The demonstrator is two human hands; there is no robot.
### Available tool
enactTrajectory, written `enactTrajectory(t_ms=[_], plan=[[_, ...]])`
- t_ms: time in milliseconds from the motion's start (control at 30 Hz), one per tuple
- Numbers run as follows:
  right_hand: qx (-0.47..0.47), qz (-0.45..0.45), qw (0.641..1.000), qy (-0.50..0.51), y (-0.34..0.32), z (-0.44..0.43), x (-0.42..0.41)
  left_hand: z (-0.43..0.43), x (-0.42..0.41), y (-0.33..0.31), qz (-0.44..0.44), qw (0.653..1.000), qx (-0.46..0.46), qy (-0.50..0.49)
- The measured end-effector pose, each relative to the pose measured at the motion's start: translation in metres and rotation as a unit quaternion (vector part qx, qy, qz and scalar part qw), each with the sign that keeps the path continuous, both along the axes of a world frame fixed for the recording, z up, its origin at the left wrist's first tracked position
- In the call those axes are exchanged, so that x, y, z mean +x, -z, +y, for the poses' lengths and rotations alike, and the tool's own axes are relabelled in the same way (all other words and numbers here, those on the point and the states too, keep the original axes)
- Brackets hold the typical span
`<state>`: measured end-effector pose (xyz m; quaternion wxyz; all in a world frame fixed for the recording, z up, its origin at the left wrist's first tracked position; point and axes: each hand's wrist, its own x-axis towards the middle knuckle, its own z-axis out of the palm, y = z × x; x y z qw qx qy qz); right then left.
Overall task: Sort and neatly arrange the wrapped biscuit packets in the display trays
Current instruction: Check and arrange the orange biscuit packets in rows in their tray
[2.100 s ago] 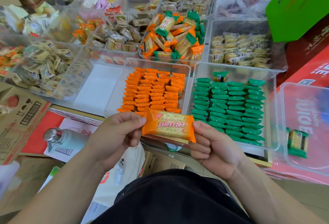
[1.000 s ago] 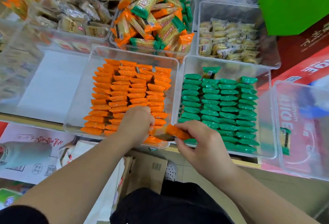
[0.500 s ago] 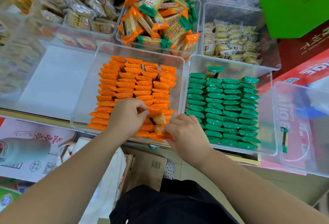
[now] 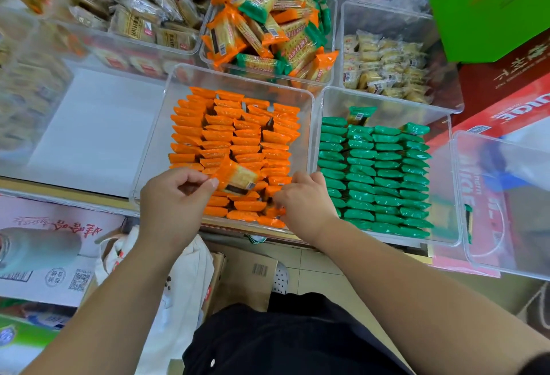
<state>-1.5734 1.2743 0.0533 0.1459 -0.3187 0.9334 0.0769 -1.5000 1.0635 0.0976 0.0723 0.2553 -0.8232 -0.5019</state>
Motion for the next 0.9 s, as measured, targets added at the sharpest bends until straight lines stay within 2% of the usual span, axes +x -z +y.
enactTrajectory(t_ms=[100, 300, 467, 567, 633, 700, 733, 833, 900], plan=[[0.011, -0.017, 1.0, -0.01, -0.006, 0.001, -0.004, -0.006, 0.011, -0.003, -0.006, 0.999, 0.042, -0.018], [0.069, -0.045, 0.995, -0.059, -0.015, 0.002, -0.003, -0.003, 0.027, -0.005, -0.027, 0.998, 0.059, -0.02], [0.081, -0.072, 0.991, -0.071, -0.017, 0.002, -0.006, 0.004, 0.031, -0.002, -0.05, 0.994, 0.09, -0.032], [0.011, -0.046, 0.999, -0.026, -0.02, 0.009, -0.001, 0.011, 0.03, -0.008, -0.048, 0.991, 0.113, -0.049], [-0.103, -0.007, 0.994, 0.04, -0.025, 0.018, 0.006, 0.015, 0.031, -0.015, -0.044, 0.987, 0.136, -0.067], [-0.26, 0.021, 0.958, 0.123, -0.034, 0.034, 0.017, 0.02, 0.033, -0.023, -0.046, 0.98, 0.174, -0.087], [-0.325, -0.007, 0.93, 0.168, -0.041, 0.041, 0.023, 0.023, 0.035, -0.028, -0.048, 0.975, 0.197, -0.094], [-0.398, -0.207, 0.844, 0.294, -0.068, 0.06, 0.041, 0.035, 0.042, -0.041, -0.058, 0.954, 0.278, -0.099], [-0.434, -0.295, 0.789, 0.321, -0.079, 0.067, 0.054, 0.046, 0.047, -0.048, -0.068, 0.947, 0.306, -0.078]])
